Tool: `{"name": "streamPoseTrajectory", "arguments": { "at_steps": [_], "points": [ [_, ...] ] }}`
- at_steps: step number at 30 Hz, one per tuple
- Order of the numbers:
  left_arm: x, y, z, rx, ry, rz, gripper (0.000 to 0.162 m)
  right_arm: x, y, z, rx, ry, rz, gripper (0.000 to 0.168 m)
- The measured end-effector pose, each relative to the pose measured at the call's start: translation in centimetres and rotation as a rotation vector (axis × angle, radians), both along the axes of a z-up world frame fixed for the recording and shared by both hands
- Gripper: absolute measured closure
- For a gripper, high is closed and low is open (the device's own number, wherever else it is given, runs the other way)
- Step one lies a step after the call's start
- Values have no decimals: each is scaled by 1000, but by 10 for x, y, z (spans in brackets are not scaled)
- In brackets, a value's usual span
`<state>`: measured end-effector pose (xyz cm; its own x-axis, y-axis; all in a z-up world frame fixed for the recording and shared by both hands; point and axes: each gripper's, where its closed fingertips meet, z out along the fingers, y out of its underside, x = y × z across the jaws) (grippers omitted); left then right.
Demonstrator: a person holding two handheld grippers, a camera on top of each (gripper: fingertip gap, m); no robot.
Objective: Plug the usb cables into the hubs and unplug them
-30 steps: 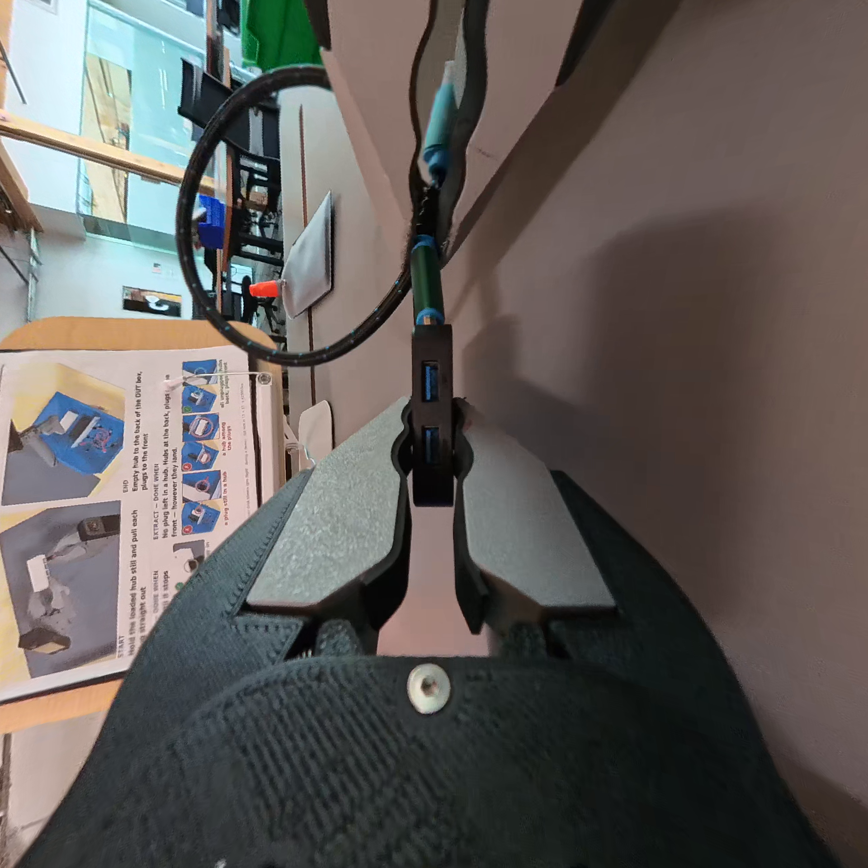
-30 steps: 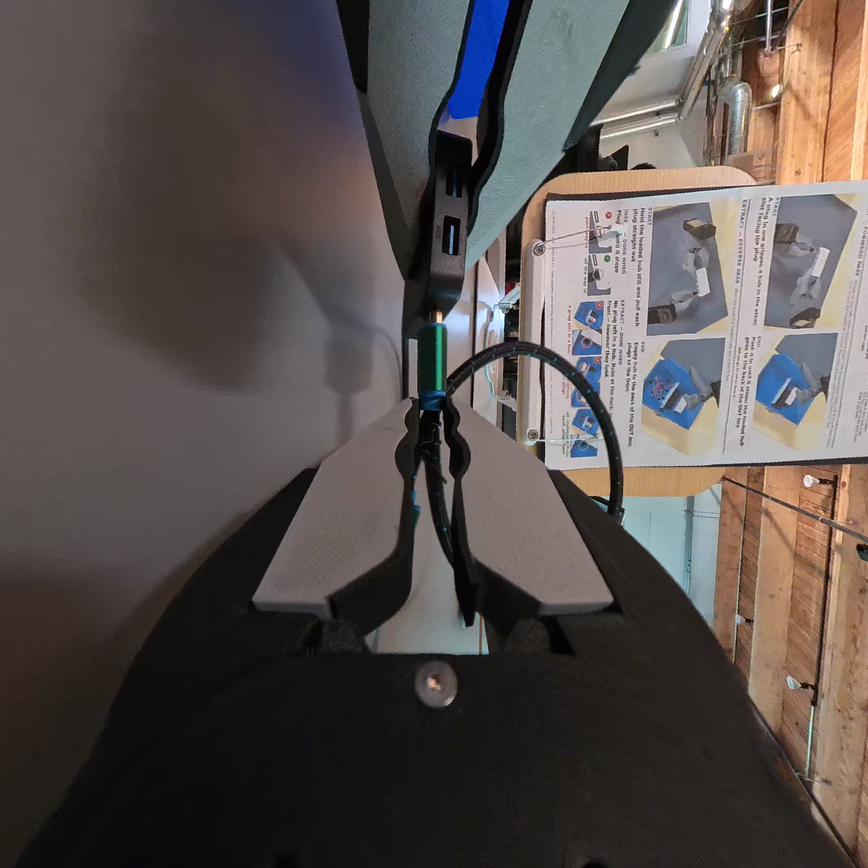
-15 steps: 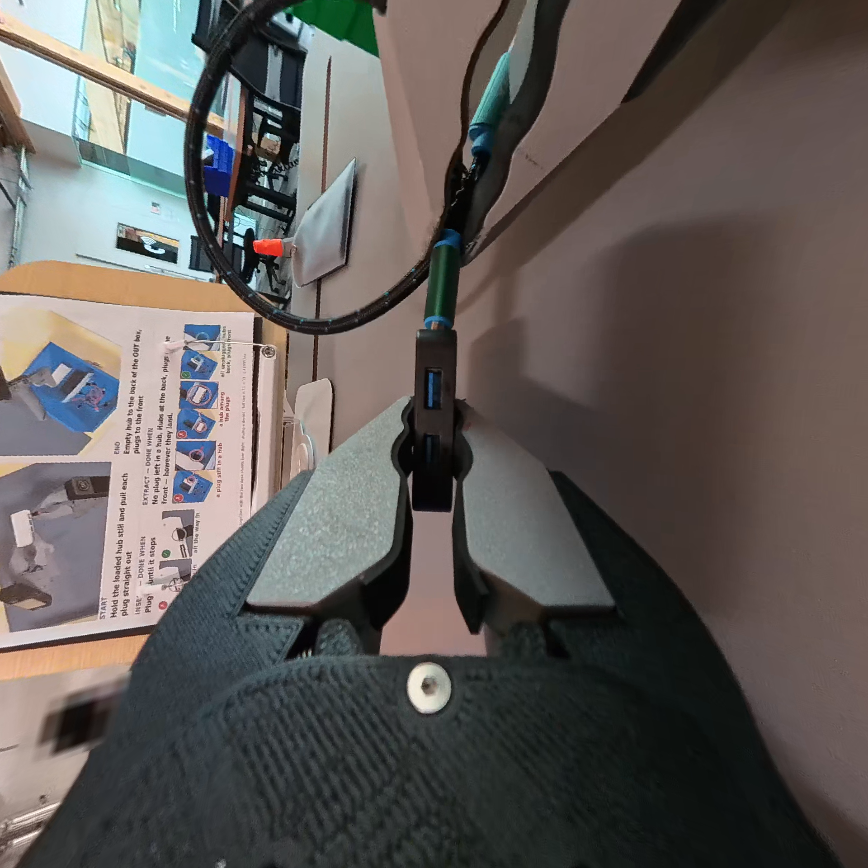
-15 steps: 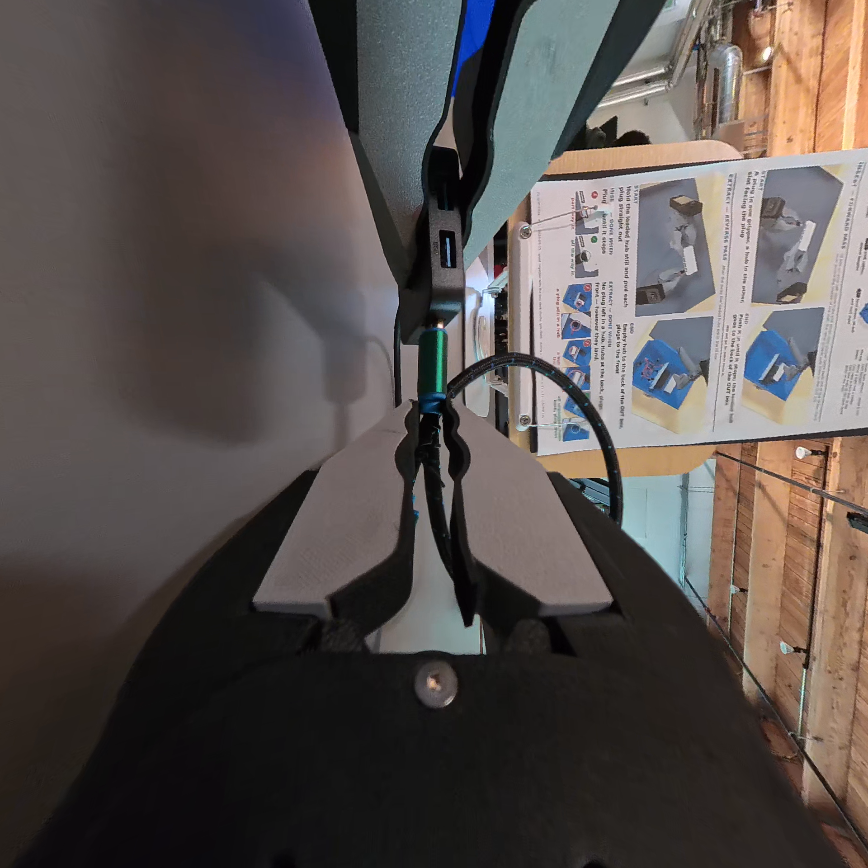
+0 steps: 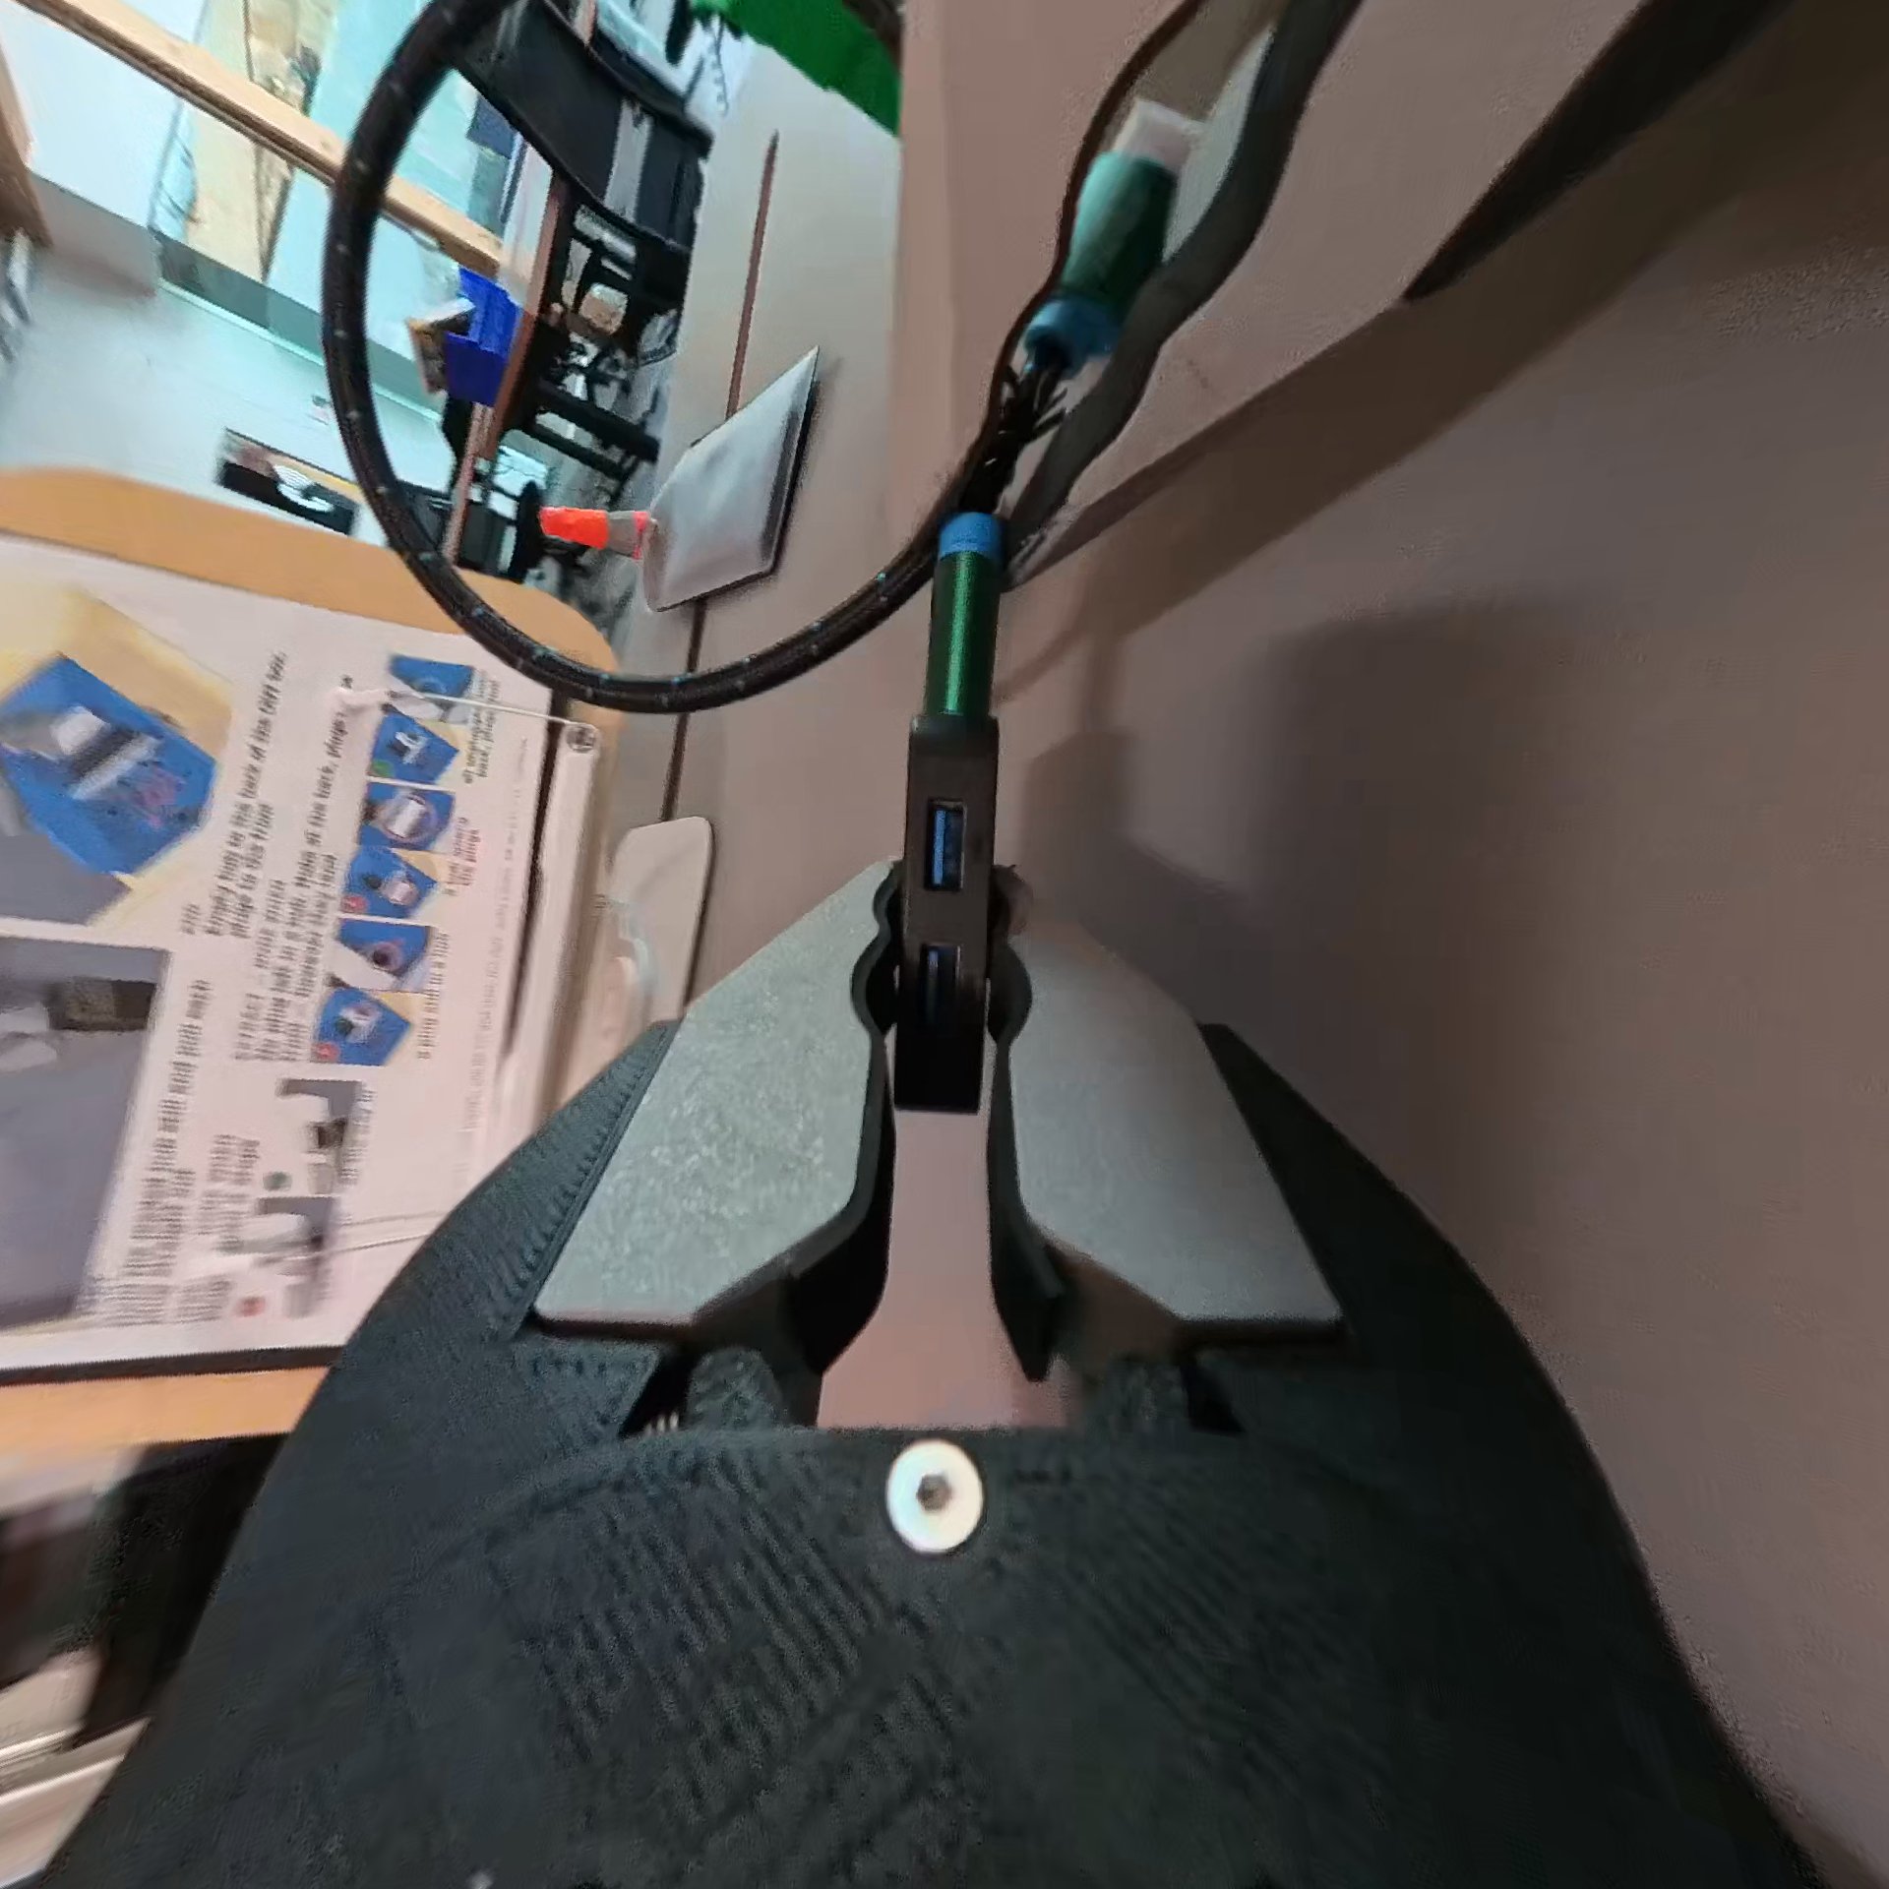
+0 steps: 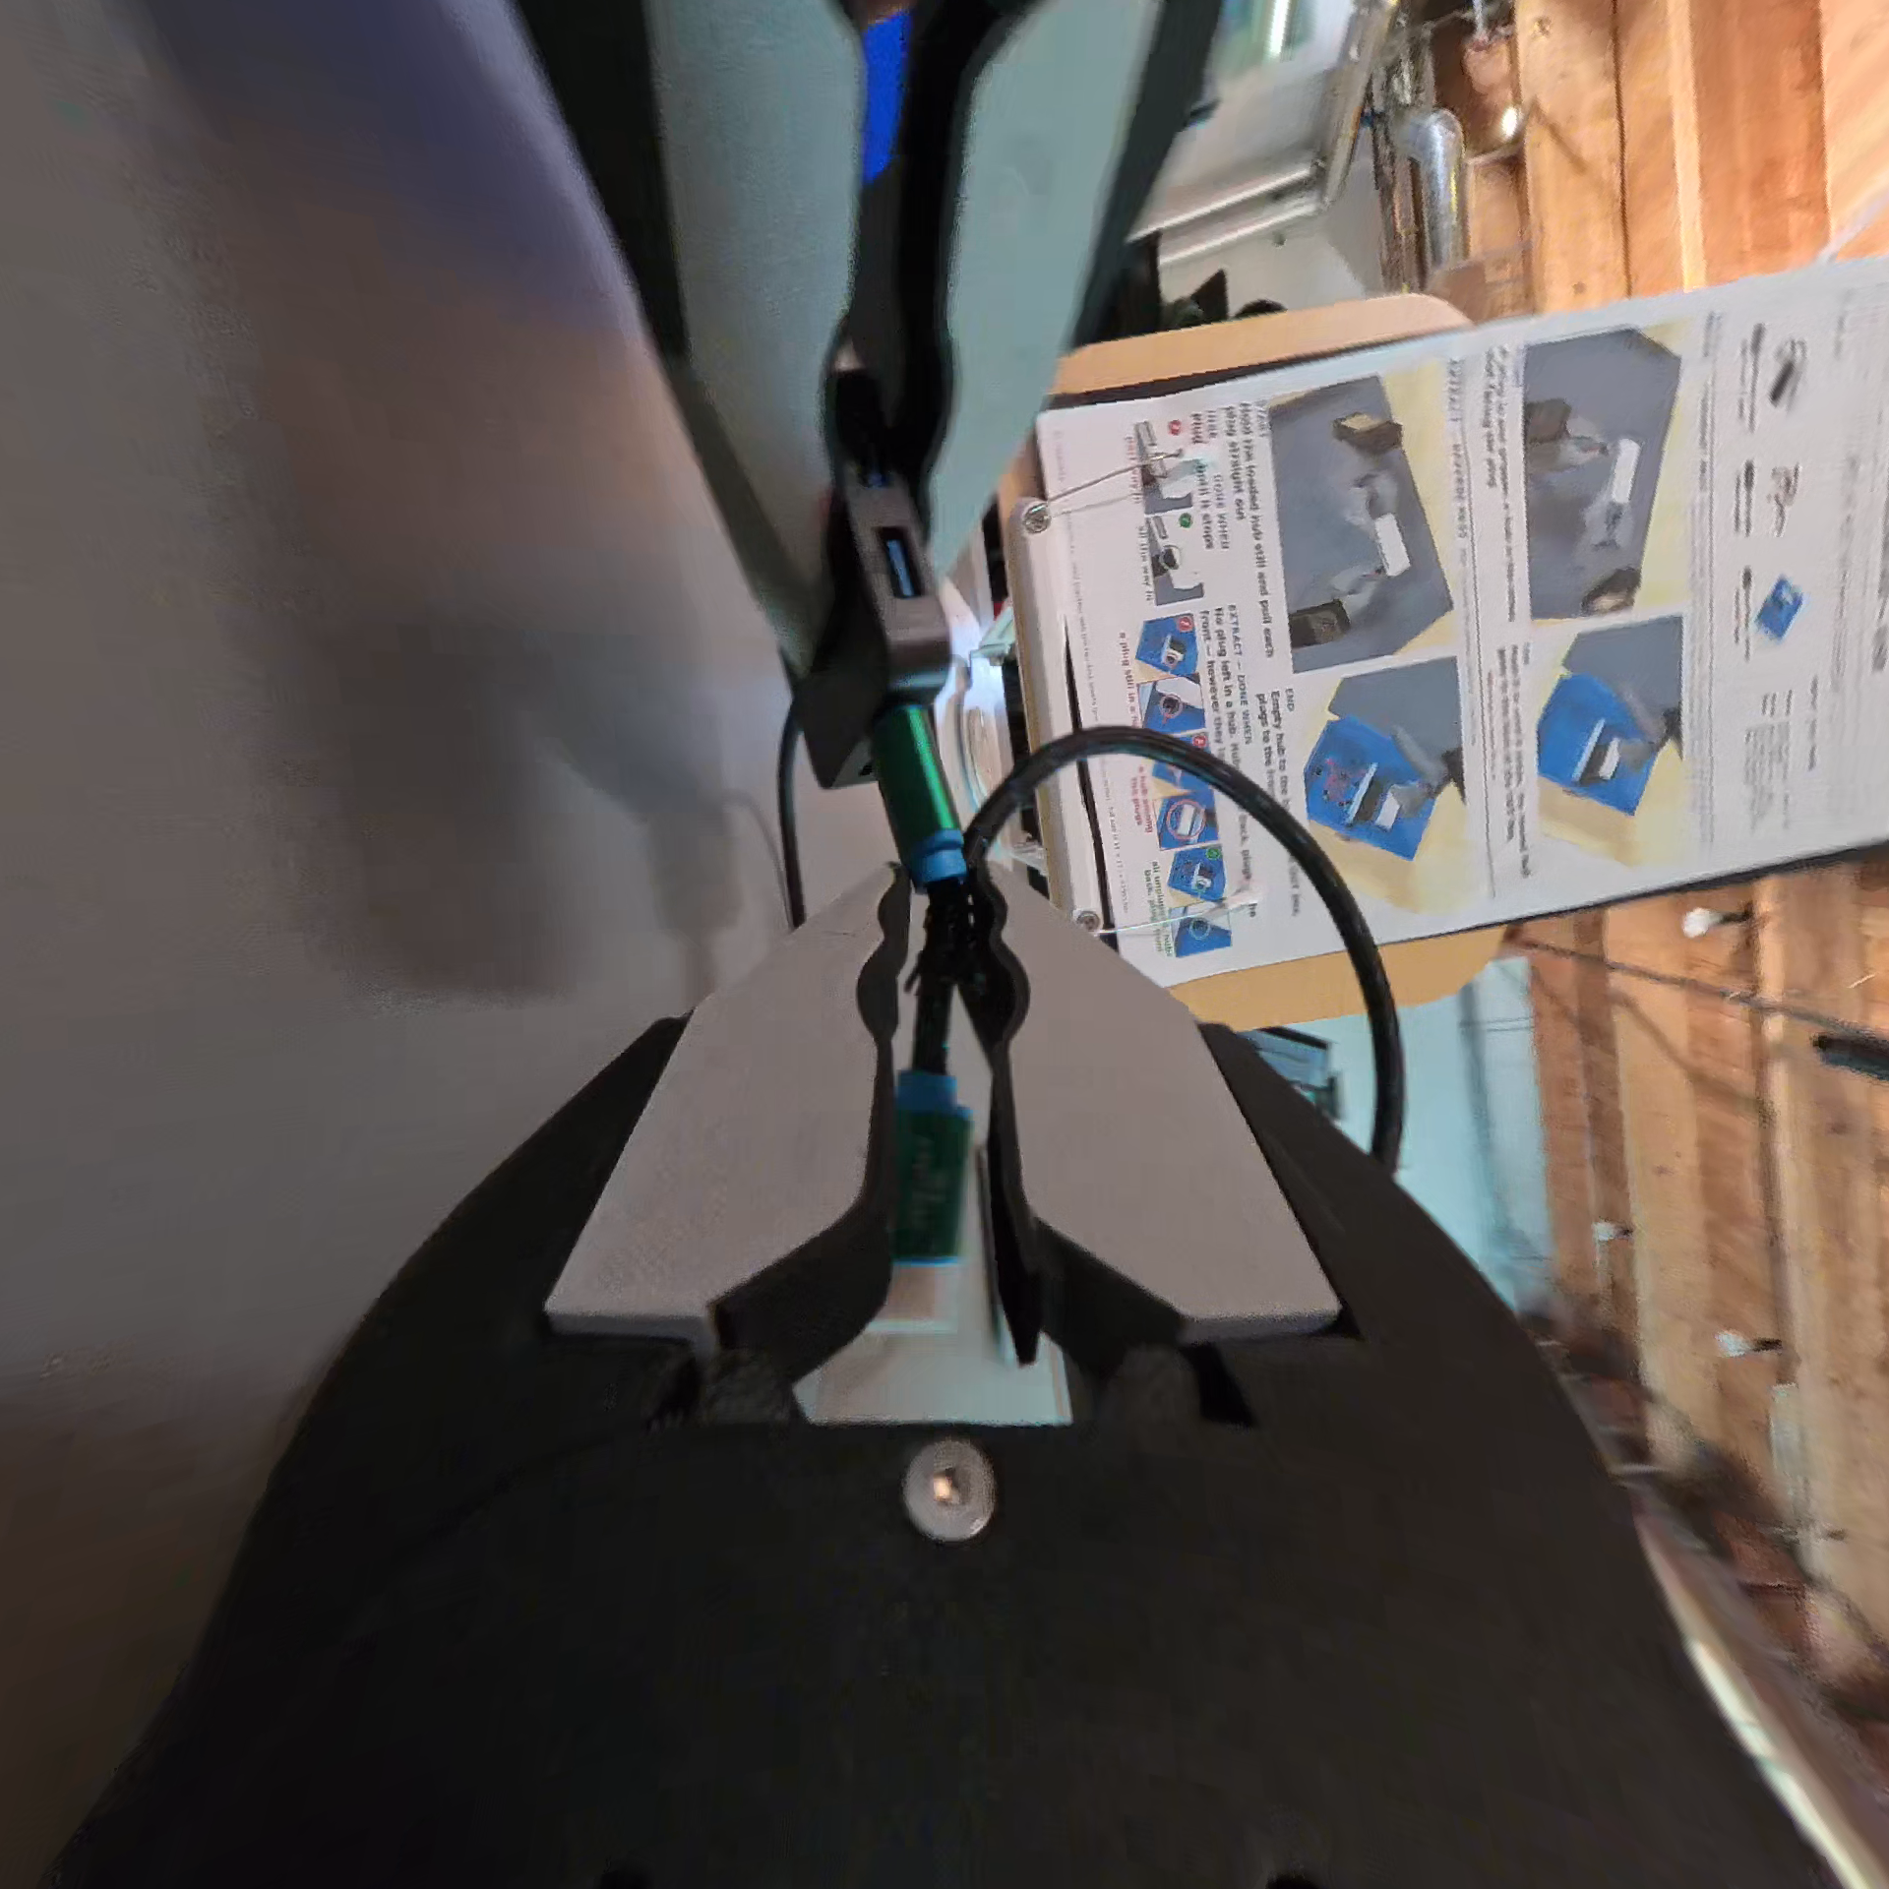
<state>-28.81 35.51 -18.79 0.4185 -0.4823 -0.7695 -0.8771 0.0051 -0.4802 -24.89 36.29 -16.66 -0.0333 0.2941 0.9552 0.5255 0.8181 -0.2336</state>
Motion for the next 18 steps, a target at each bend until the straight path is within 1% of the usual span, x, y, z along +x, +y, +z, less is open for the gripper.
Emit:
{"name": "streamPoseTrajectory", "arguments": {
  "at_steps": [3, 4, 5, 7, 8, 9, 10, 11, 13, 14, 16, 17, 18],
  "points": [
    [5, -1, 0, -75, -203, -22, 151, 5, -5, 12, -228, 90, 60, 158],
    [3, 1, -1, -85, -236, -2, 151, 8, -8, 15, -315, 118, 93, 157],
    [-1, 3, -1, -90, -263, 17, 151, 11, -11, 18, -410, 138, 130, 152],
    [-5, 6, 5, -91, -360, 38, 151, 17, -20, 18, -634, 149, 210, 154],
    [-6, 7, 10, -93, -426, 40, 151, 18, -24, 20, -734, 157, 244, 149],
    [-5, 6, 16, -91, -490, 26, 151, 19, -24, 21, -817, 169, 258, 139],
    [-2, 3, 25, -81, -547, -16, 151, 18, -21, 21, -887, 184, 251, 125],
    [5, -2, 34, -68, -596, -80, 151, 16, -18, 20, -950, 195, 242, 116],
    [19, -16, 49, -44, -655, -206, 152, 12, -19, 17, -1077, 187, 264, 120],
    [22, -20, 56, -31, -675, -238, 152, 10, -24, 17, -1135, 174, 292, 121],
    [25, -26, 65, -11, -716, -275, 152, 6, -34, 19, -1218, 166, 350, 116],
    [24, -26, 68, -4, -722, -279, 152, 4, -35, 20, -1242, 178, 360, 116],
    [23, -27, 69, 3, -715, -279, 152, 1, -35, 22, -1258, 198, 357, 119]
  ]
}}
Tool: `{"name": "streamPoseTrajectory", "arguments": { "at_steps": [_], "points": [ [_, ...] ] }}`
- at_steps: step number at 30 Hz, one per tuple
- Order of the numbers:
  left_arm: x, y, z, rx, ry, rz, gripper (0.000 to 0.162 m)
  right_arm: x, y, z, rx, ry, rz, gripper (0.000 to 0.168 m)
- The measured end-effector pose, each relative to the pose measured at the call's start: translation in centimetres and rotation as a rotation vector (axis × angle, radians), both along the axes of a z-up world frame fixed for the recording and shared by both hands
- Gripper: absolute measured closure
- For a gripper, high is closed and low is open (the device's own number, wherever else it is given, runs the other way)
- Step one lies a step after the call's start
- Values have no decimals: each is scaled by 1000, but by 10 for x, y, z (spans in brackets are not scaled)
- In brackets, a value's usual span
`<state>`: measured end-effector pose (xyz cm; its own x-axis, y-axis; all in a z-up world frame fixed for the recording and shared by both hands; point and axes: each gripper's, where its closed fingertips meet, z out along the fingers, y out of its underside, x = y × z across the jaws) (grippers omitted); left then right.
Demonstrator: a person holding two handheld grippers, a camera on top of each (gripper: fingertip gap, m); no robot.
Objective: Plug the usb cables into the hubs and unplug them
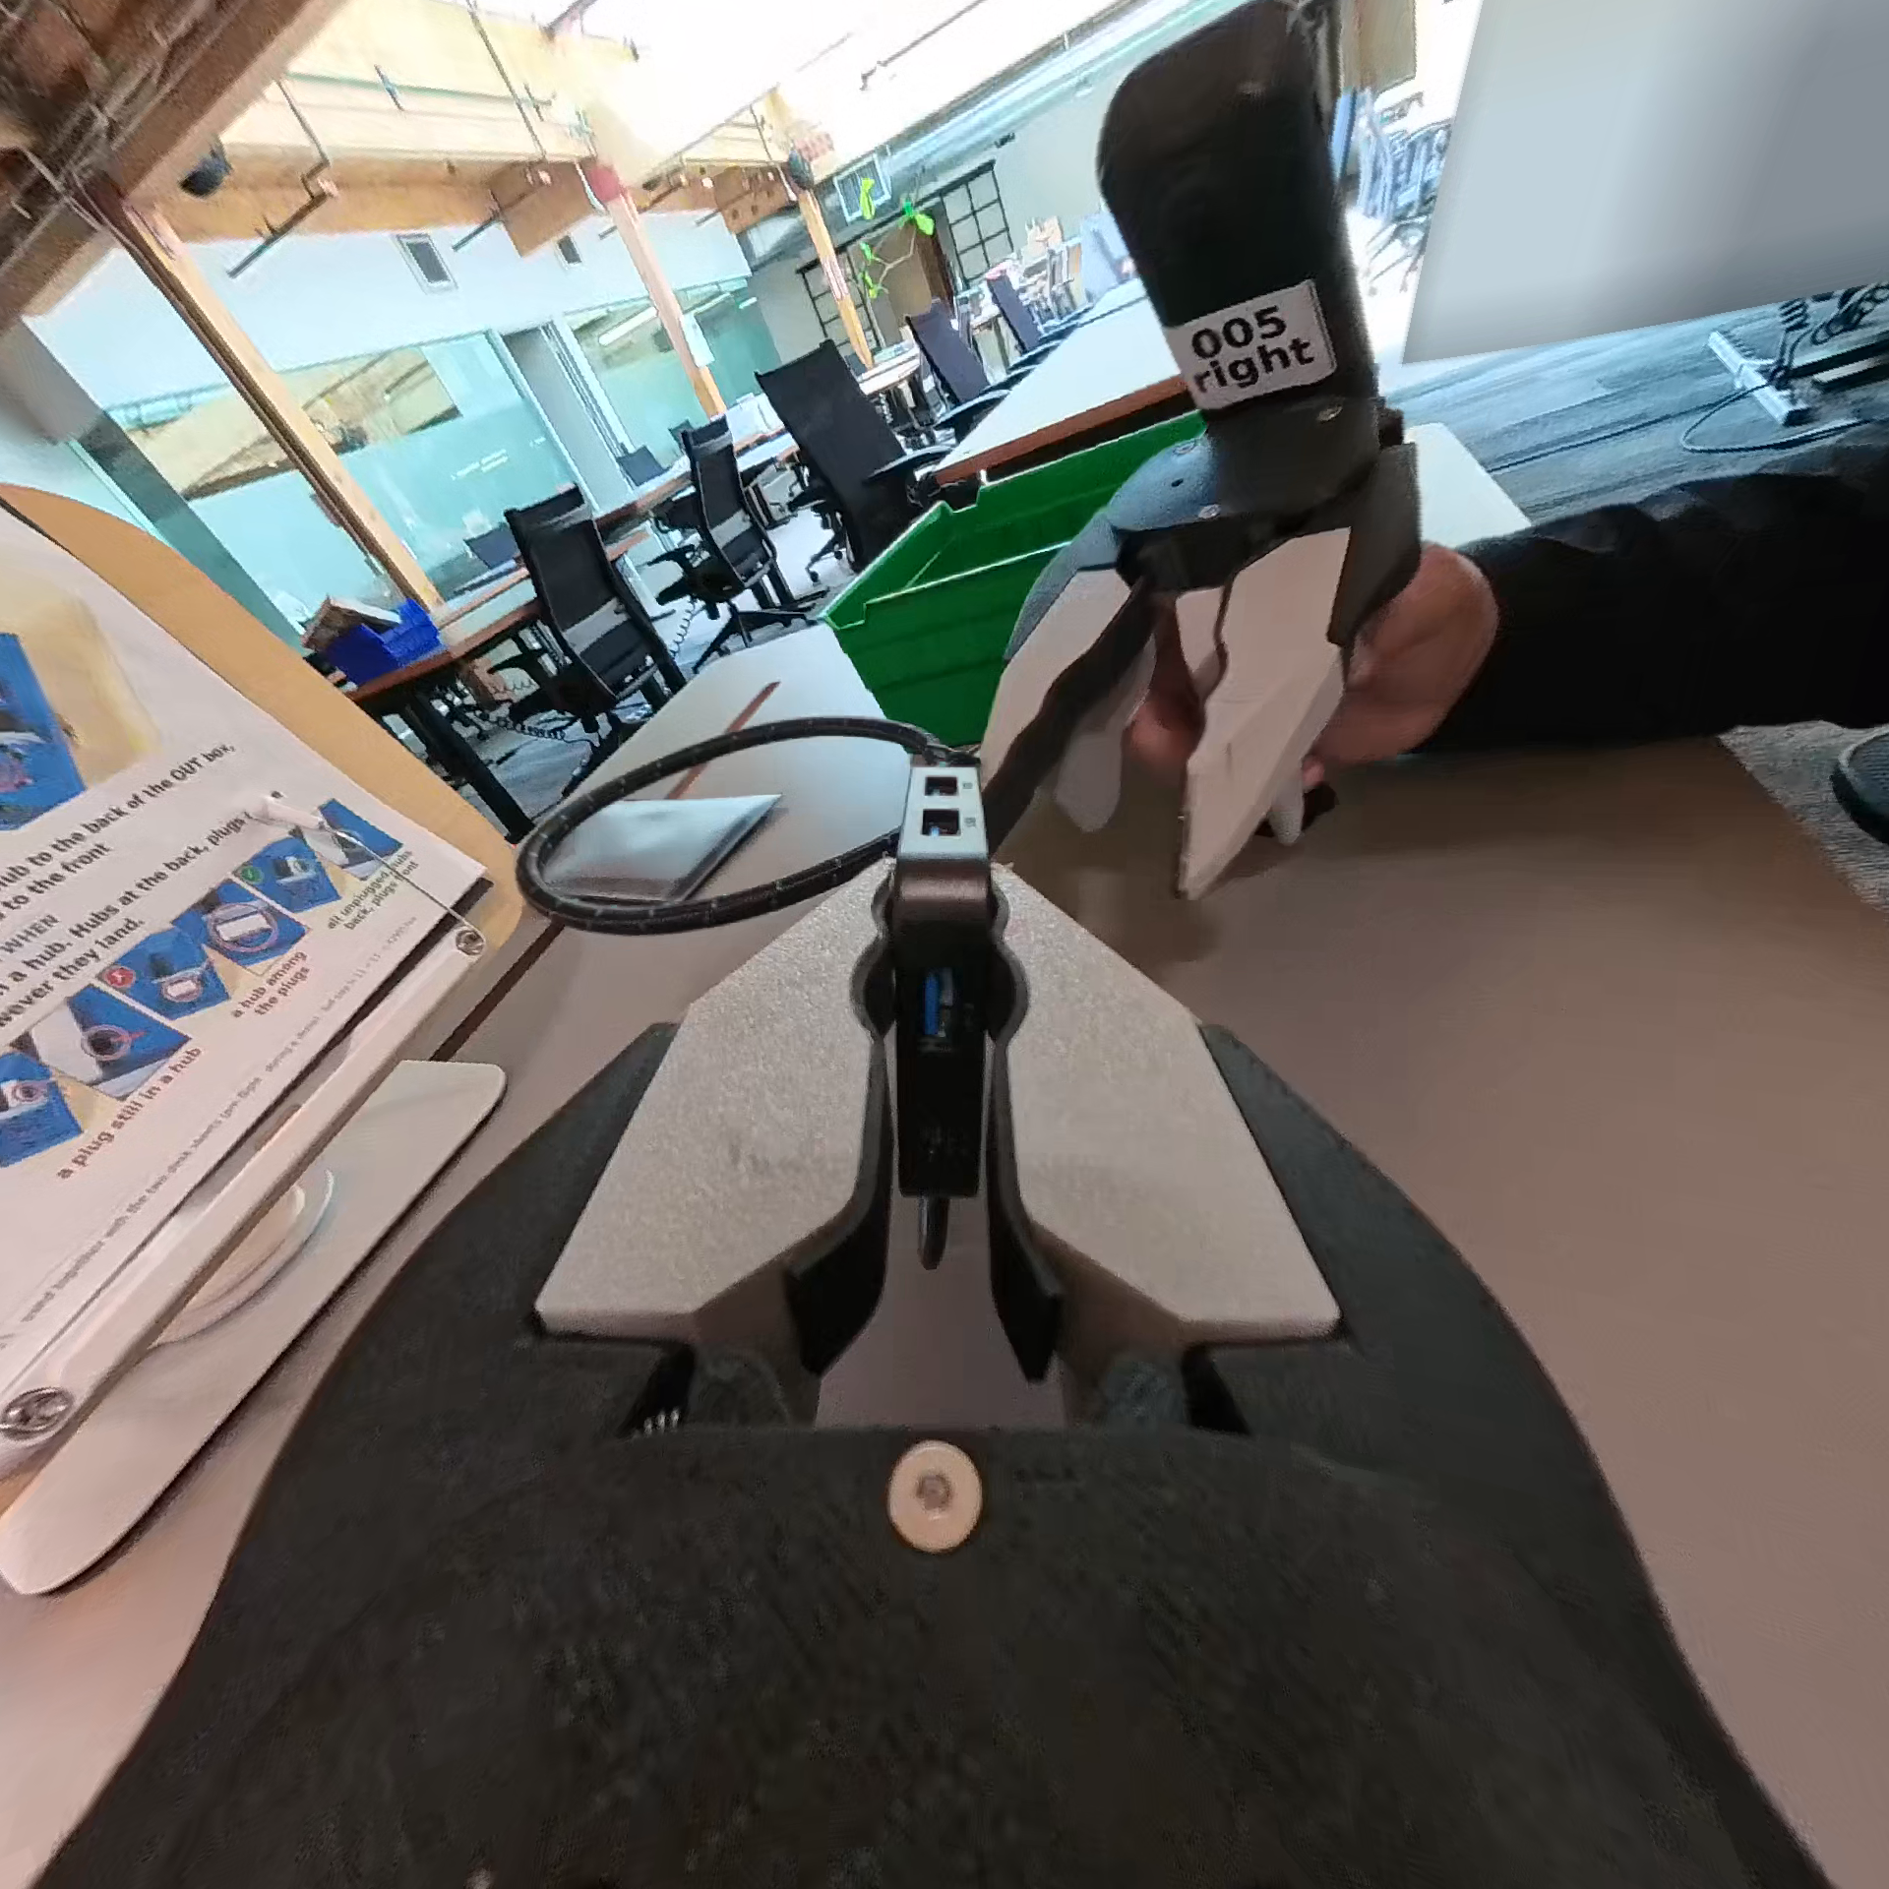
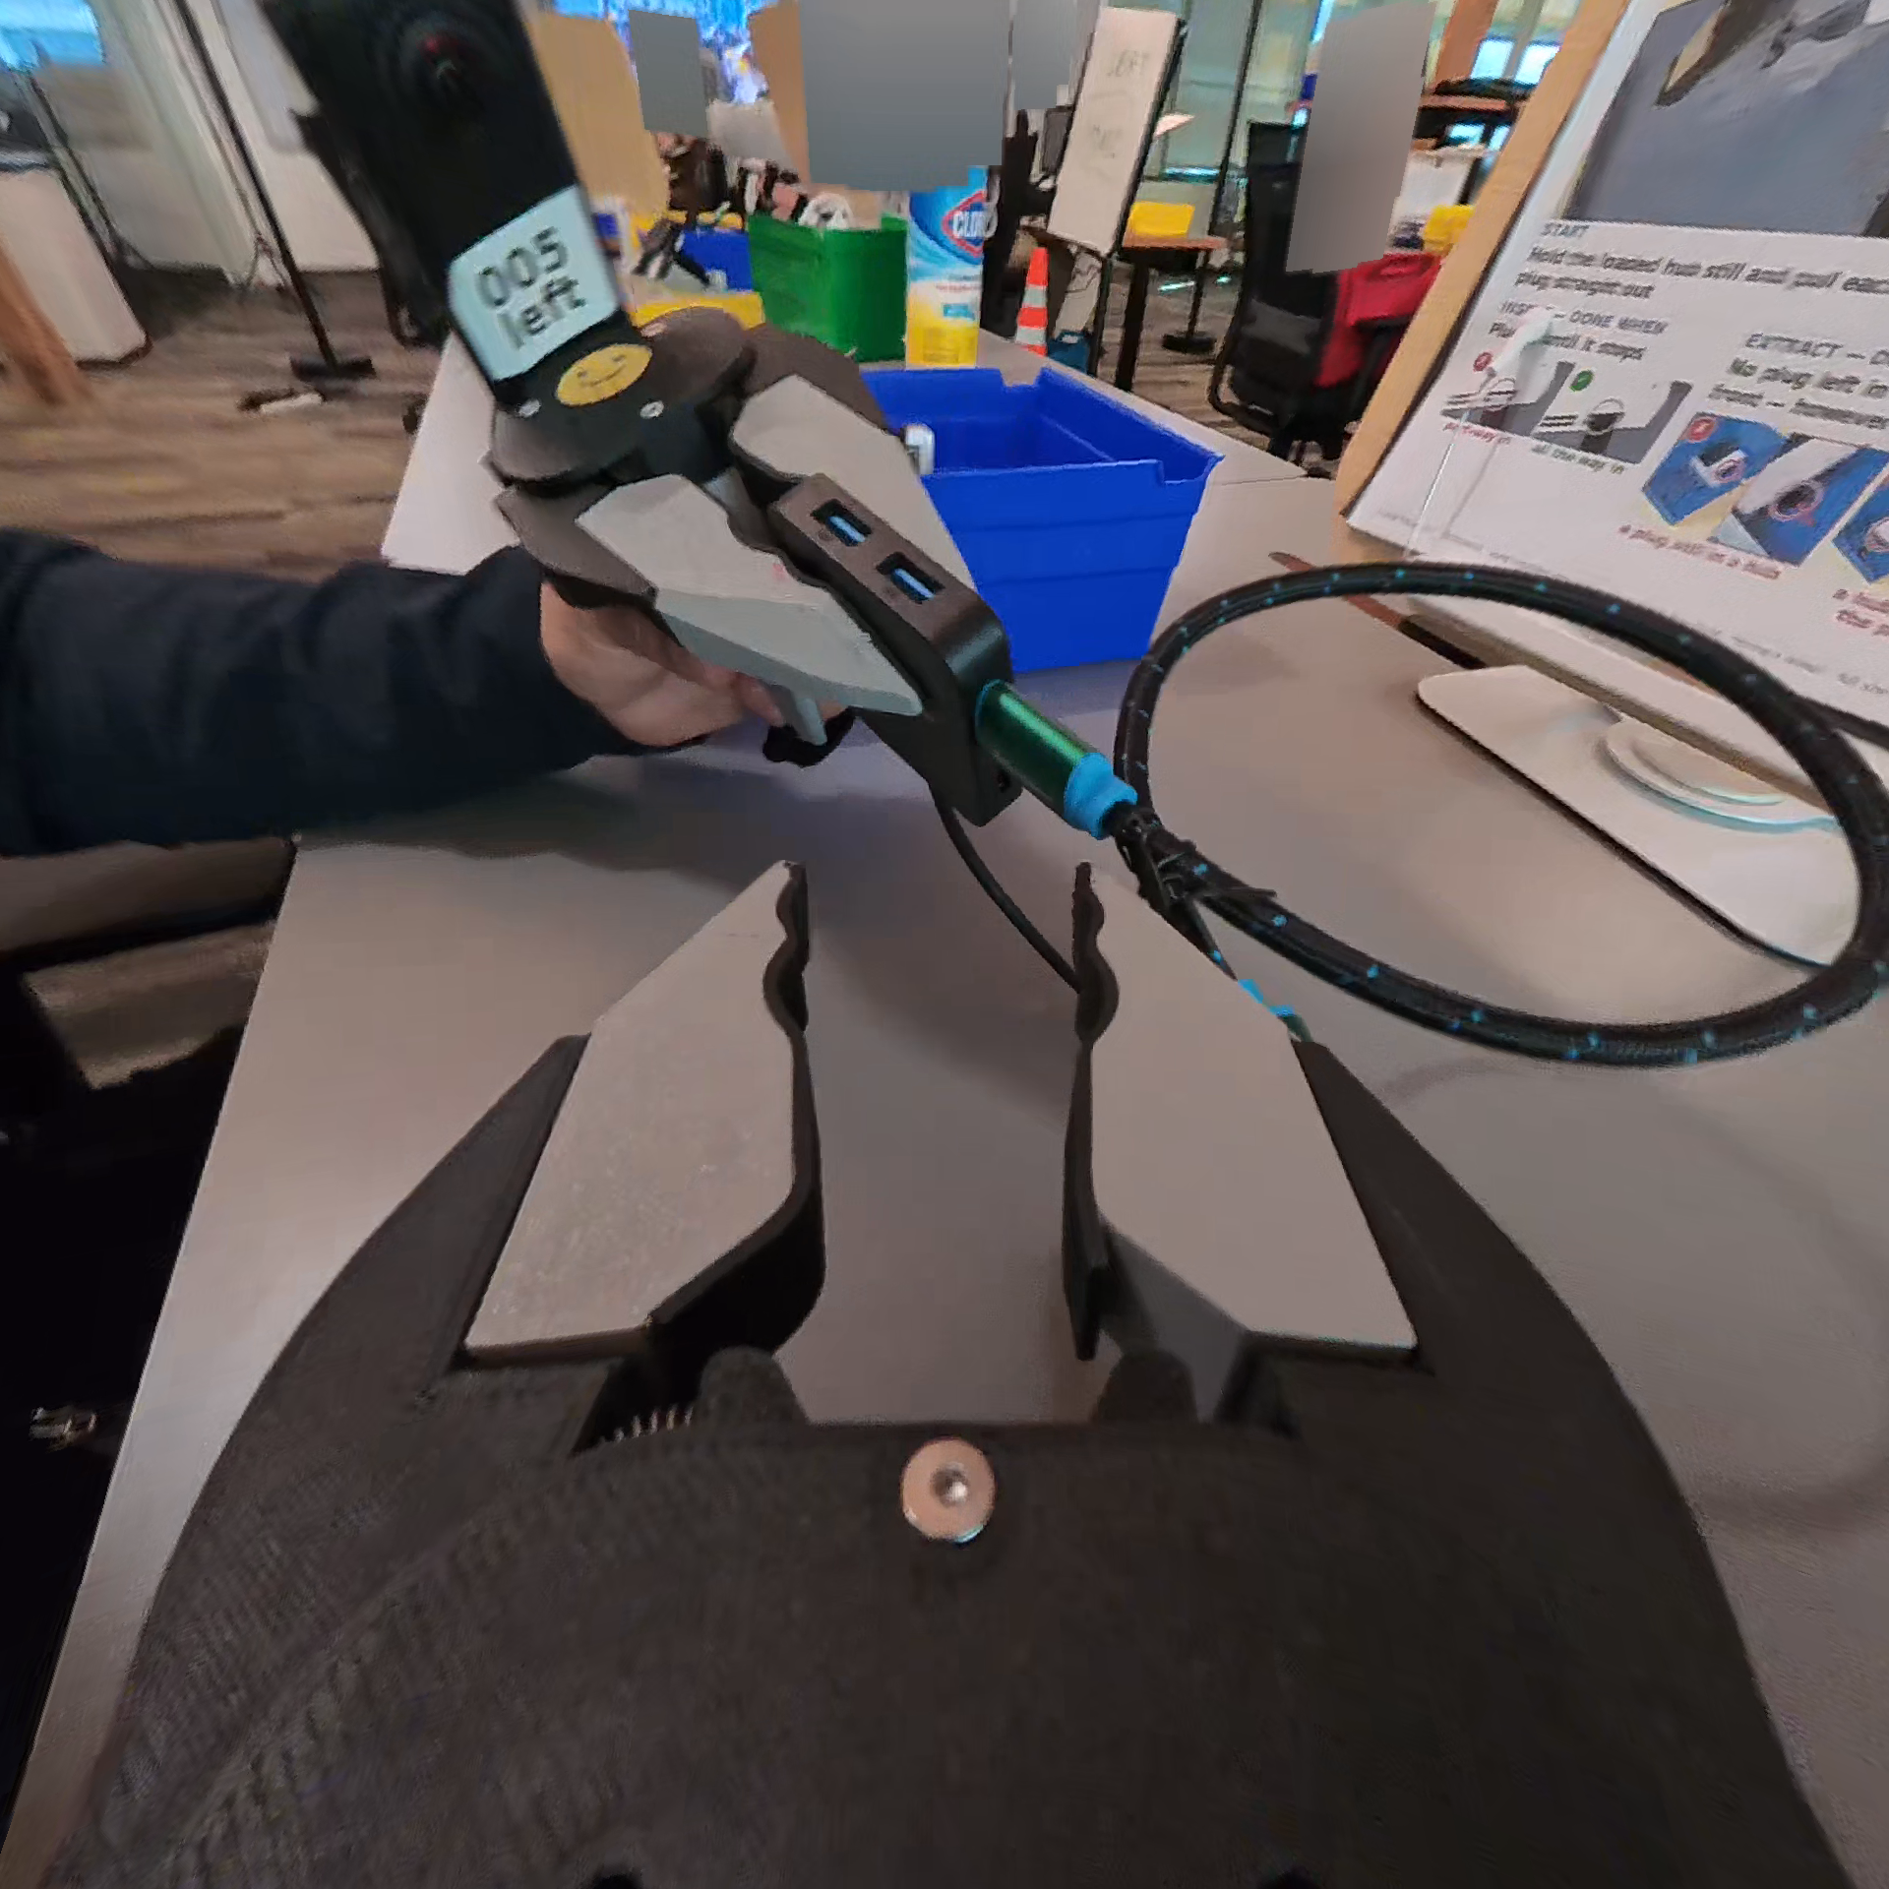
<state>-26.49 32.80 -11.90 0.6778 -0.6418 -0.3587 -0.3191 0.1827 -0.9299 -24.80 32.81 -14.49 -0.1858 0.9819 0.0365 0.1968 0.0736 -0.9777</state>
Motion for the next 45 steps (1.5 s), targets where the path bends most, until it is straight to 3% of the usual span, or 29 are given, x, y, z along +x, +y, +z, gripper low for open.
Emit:
{"name": "streamPoseTrajectory", "arguments": {
  "at_steps": [5, 8, 10, 12, 16, 19, 22, 26, 32, 37, 40, 45],
  "points": [
    [-3, -2, 8, 53, 35, 49, 151, 2, -1, 15, 29, 57, -33, 126],
    [-15, 8, -9, 35, 194, 146, 152, 12, -2, 28, 131, 83, -84, 124],
    [-12, 9, -23, -13, 240, 125, 152, 16, -4, 22, 146, -6, -81, 125],
    [-4, 5, -27, -29, 244, 75, 152, 17, -3, 17, 176, -110, -76, 115],
    [15, -8, -25, -3, 257, -28, 152, 6, -1, 8, 398, -230, -90, 102],
    [29, -22, -26, -20, 232, -142, 151, -4, -13, -7, 517, -297, -12, 129],
    [38, -36, -22, -70, 158, -251, 152, -3, -28, -28, 460, -396, 123, 156],
    [37, -39, -17, -127, 68, -284, 151, -7, -35, -28, 393, -342, 151, 158],
    [12, -14, -14, -108, 29, -103, 141, -8, -8, -20, 368, -313, -8, 158],
    [-10, 2, -7, -192, -123, 9, 137, 15, 18, 17, 390, -272, -179, 158],
    [-16, 4, -1, -192, -170, 26, 142, 42, 30, 60, 436, -228, -288, 158],
    [-20, 9, -10, -181, -85, 95, 148, 111, 52, 141, 547, -178, -505, 158]
  ]
}}
